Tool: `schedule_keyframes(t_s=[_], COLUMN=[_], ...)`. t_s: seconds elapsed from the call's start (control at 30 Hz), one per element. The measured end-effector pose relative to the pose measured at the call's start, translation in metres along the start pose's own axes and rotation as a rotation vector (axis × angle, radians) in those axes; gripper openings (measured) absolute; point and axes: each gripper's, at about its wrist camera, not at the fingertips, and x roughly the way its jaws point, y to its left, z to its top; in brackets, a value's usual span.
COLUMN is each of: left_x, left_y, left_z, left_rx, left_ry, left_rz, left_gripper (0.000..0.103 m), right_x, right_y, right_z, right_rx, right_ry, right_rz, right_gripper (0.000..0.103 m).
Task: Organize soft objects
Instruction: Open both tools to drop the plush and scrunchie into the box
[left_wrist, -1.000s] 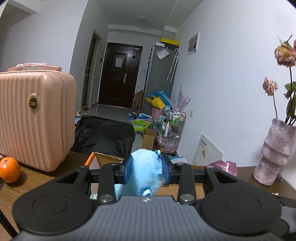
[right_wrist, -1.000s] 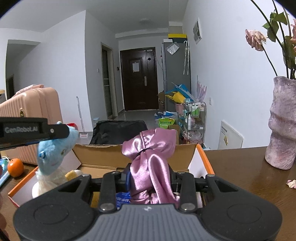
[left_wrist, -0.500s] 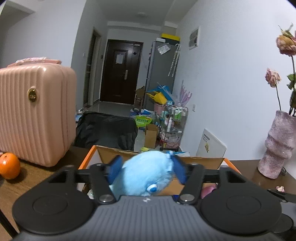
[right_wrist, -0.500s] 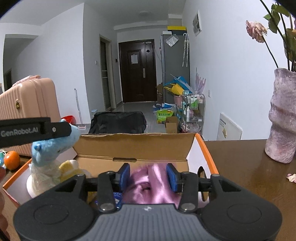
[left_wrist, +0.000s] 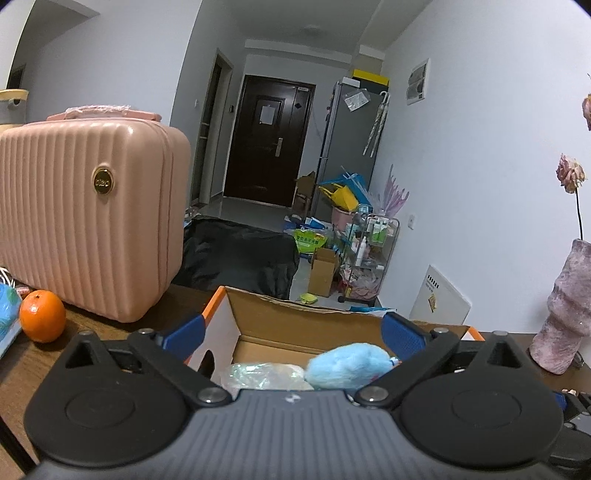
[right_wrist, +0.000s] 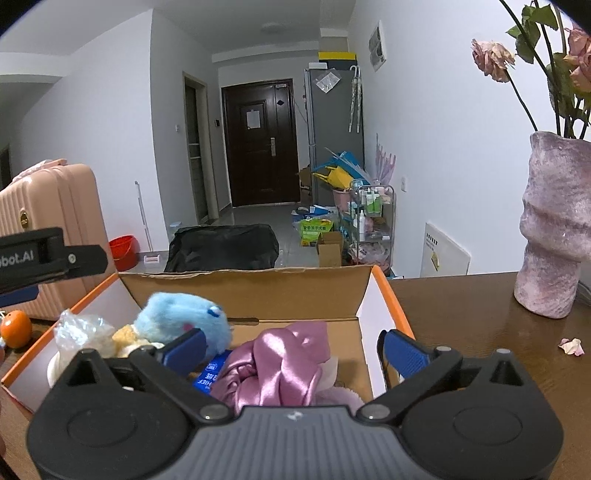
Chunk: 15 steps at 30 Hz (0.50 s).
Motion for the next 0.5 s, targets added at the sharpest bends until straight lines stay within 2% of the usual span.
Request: schedule_keyframes(t_s=[0.5], left_x=[-0.029], left_y=[0.01], left_z=[0.001], left_rx=[0.009], left_ry=[-0.023], left_rz=[0.007], left_gripper=[0.103], right_x=[-0.017], right_y=[0.0], right_z=[0.004], right_rx=[-0.003], right_ry=[-0.007], right_rz=[0.002], right_gripper=[0.103])
